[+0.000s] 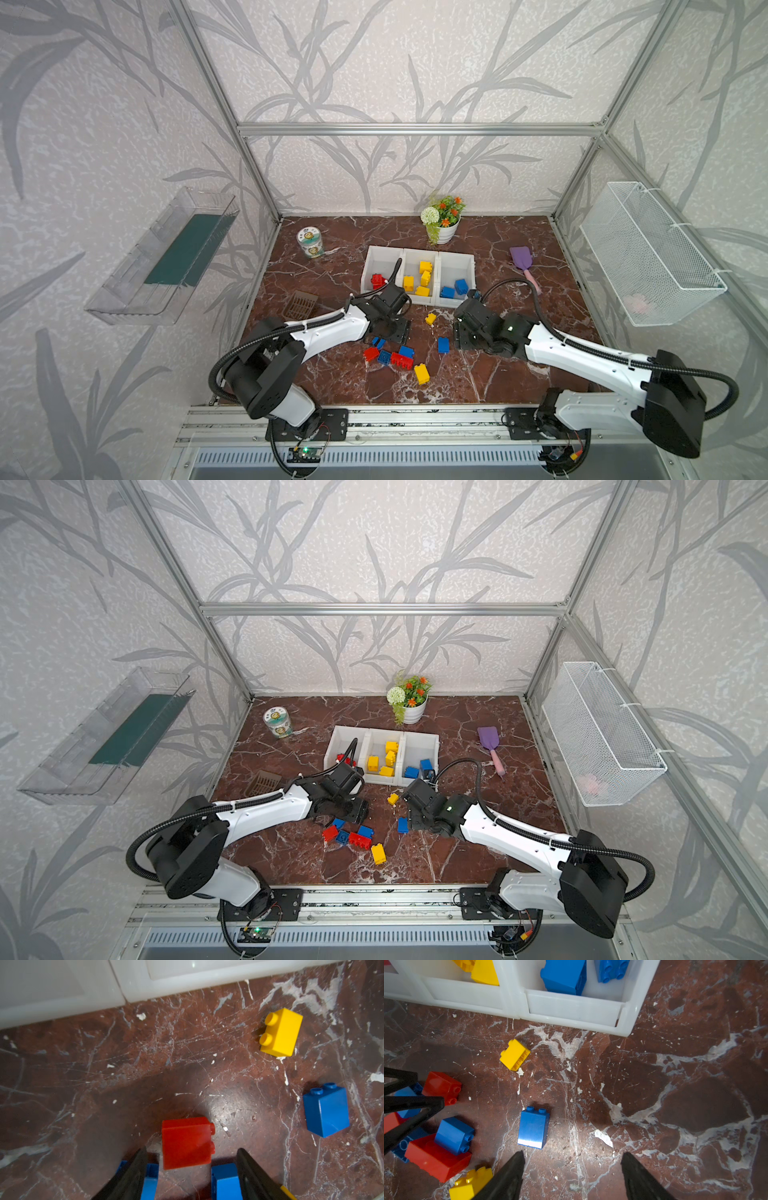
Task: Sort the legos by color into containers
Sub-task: 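Lower the left gripper onto the red brick and grasp it, then carry the red brick with the left gripper into the red compartment and release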
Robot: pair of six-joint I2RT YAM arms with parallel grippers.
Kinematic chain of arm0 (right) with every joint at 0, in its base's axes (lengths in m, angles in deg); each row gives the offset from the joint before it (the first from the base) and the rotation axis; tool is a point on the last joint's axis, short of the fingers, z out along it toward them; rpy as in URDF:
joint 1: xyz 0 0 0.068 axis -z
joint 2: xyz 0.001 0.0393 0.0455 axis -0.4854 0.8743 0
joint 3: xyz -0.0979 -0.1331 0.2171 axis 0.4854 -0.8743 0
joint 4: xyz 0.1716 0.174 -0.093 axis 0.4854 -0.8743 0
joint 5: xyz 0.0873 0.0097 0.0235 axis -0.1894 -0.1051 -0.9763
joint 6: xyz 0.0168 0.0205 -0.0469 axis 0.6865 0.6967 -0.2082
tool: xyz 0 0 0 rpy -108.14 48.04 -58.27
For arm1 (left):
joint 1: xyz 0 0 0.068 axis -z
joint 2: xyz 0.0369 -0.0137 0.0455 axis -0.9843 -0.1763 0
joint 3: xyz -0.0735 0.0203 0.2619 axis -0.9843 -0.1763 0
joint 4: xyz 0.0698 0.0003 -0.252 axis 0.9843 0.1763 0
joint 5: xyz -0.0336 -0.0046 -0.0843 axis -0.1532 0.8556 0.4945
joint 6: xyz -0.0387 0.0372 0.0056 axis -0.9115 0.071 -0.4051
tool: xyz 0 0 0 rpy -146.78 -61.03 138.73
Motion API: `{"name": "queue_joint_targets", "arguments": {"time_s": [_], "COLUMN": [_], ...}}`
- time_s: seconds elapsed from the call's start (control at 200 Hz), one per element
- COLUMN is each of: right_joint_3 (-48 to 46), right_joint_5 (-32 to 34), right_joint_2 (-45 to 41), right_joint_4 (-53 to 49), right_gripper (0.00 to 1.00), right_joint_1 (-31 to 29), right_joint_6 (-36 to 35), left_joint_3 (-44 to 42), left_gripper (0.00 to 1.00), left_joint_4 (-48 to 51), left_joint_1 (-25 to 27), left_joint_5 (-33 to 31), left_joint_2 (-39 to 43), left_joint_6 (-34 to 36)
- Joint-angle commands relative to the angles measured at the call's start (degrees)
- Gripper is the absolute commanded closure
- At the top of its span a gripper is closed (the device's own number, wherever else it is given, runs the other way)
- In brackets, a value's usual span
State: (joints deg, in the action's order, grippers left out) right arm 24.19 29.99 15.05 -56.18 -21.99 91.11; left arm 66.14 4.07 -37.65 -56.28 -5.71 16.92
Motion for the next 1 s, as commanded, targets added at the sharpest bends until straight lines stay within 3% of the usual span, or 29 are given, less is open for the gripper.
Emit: {"name": "queue_joint_targets", "arguments": {"time_s": [0.0, 0.205, 0.45, 0.995], "right_joint_3": [-1.02, -1.66, -2.27, -3.69], "right_joint_5": [0.95, 1.25, 1.88, 3.23], "right_joint_2": [-2.03, -3.00, -4.57, -7.31], "right_joint_4": [-1.15, -1.52, -2.31, -3.70], "right_gripper": [0.26, 0.26, 0.26, 0.27], "right_joint_1": [-0.38, -0.39, -0.54, -0.74], "right_joint_6": [1.34, 1.82, 2.57, 3.84], "left_joint_3": [2.12, 2.82, 2.39, 2.70], "left_gripper": [0.30, 0.33, 0.49, 0.58], "left_joint_4": [1.88, 1.67, 1.08, 0.56], "left_joint_1": [0.60, 1.26, 1.31, 1.28], "left_joint_5": [-1.03, -1.30, -2.16, -2.57], "left_joint_2": [-1.77, -4.21, -4.98, -2.91], "left_joint_6": [1.40, 1.75, 2.28, 2.11]}}
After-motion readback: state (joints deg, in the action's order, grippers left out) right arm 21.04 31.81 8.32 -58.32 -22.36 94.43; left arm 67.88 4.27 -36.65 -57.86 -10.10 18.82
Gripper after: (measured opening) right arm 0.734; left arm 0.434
